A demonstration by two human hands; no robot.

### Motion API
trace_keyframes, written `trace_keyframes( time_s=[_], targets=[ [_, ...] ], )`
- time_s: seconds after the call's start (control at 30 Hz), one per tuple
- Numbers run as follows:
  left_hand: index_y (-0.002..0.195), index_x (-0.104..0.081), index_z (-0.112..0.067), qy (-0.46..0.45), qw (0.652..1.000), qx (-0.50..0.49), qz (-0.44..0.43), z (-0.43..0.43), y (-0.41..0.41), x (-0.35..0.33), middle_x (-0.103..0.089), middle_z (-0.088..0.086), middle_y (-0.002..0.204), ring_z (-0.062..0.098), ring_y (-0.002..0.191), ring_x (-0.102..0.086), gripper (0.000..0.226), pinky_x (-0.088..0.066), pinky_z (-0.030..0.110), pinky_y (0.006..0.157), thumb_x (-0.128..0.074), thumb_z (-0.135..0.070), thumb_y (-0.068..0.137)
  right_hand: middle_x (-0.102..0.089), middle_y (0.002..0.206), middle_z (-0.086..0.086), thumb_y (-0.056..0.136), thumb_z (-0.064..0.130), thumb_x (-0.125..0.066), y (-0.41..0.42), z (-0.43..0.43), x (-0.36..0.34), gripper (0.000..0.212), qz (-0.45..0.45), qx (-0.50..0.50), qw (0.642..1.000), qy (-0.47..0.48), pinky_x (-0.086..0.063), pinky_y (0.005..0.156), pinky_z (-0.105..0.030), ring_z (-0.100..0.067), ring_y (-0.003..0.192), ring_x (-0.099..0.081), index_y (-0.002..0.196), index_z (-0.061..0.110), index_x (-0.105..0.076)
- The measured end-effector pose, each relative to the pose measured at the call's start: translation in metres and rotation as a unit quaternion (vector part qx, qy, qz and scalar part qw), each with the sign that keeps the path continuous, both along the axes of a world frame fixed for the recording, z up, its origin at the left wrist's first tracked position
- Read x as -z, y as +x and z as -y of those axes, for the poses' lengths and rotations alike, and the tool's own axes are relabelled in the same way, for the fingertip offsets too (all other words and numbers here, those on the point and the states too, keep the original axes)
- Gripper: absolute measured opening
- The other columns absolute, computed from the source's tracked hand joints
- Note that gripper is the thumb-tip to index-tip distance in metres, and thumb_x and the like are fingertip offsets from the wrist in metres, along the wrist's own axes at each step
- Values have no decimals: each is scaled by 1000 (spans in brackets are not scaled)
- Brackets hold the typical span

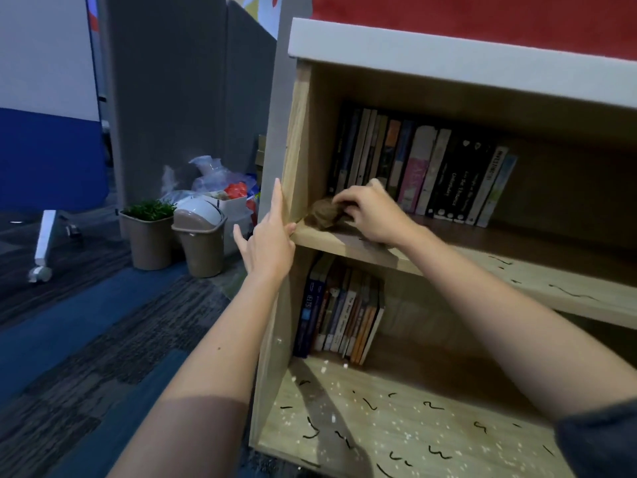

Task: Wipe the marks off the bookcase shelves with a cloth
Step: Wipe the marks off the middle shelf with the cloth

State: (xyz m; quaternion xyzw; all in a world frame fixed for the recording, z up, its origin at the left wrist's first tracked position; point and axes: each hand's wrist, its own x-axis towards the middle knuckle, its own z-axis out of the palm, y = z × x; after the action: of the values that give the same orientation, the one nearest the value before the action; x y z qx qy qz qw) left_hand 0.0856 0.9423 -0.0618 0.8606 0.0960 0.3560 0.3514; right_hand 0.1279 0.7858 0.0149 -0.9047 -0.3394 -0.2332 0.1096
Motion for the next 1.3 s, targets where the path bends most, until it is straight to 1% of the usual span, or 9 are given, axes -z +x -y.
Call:
trace_keyframes(
  time_s=[0.13, 0.3, 0.5, 0.57, 0.7, 0.83, 0.97, 1.1, 1.3],
  targets=[
    [148, 5, -33, 3, 1000, -6, -5, 3, -4, -4, -67, 2, 106, 19, 112, -56, 80, -7, 53, 113, -51, -14, 93, -60, 116, -1, 91, 5, -51, -12, -20, 26, 37, 22, -11, 998, -59, -39, 81, -31, -18, 97, -36, 125, 18, -56],
    [148, 4, -34, -13, 1000, 2, -10, 6, -7, -5, -66, 0, 109, 18, 114, -55, 82, -10, 54, 113, -51, -8, 93, -57, 113, 0, 91, 8, -51, -46, 38, 9, 34, -6, -3, 994, -108, -42, 78, -30, -13, 93, -37, 119, 24, -59],
    [147, 9, -36, -24, 999, 8, -42, 9, -11, -9, -61, 7, 119, 27, 114, -53, 83, -29, 56, 106, -46, -5, 93, -60, 115, 0, 90, 5, -49, -59, 35, 29, 34, 79, 32, 996, -17, -36, 80, -27, -12, 94, -31, 120, 18, -58],
    [147, 8, -33, 6, 1000, 0, -30, 9, -17, -5, -48, 7, 137, 27, 124, -45, 85, -23, 57, 108, -46, -2, 90, -59, 113, 0, 90, 3, -49, -69, 35, 40, 34, 63, 11, 997, -33, -41, 80, -30, -15, 96, -35, 119, 17, -58],
    [149, -5, -30, 125, 991, -16, 39, 27, -31, 7, -15, 8, 155, 22, 142, -15, 75, -5, 50, 113, -46, -5, 91, -59, 114, -1, 89, 0, -51, -78, 60, 43, 36, 97, 36, 992, 71, -44, 84, -31, -17, 102, -39, 121, 13, -57],
    [147, -22, -26, 161, 984, 43, 61, 52, -28, -2, -18, 2, 155, 18, 143, -12, 59, -3, 44, 115, -43, -12, 93, -60, 117, -3, 84, -1, -57, -95, 72, 63, 40, 80, 3, 997, -8, -47, 83, -34, -22, 105, -43, 121, 12, -58],
    [145, -29, -22, 163, 982, 90, 36, 59, -15, -18, -19, 1, 155, 20, 143, -13, 53, -9, 42, 115, -44, -16, 95, -66, 105, -7, 75, -9, -63, -91, 92, 64, 37, 149, 36, 984, 90, -52, 72, -38, -28, 91, -52, 109, 6, -66],
    [145, -29, -20, 153, 983, 97, -10, 63, -3, -23, -17, 1, 156, 21, 143, -12, 51, -12, 43, 114, -42, -17, 96, -64, 111, -4, 82, -4, -59, -99, 102, 74, 36, 75, 21, 996, 39, -49, 86, -38, -25, 104, -49, 115, 9, -63],
    [145, -29, -18, 148, 982, 109, -40, 77, 17, -26, -18, 2, 155, 22, 143, -13, 48, -14, 45, 115, -39, -22, 98, -67, 100, -6, 71, -10, -66, -86, 119, 72, 37, 127, 58, 987, 80, -53, 73, -41, -28, 86, -52, 104, 5, -68]
  ],
)
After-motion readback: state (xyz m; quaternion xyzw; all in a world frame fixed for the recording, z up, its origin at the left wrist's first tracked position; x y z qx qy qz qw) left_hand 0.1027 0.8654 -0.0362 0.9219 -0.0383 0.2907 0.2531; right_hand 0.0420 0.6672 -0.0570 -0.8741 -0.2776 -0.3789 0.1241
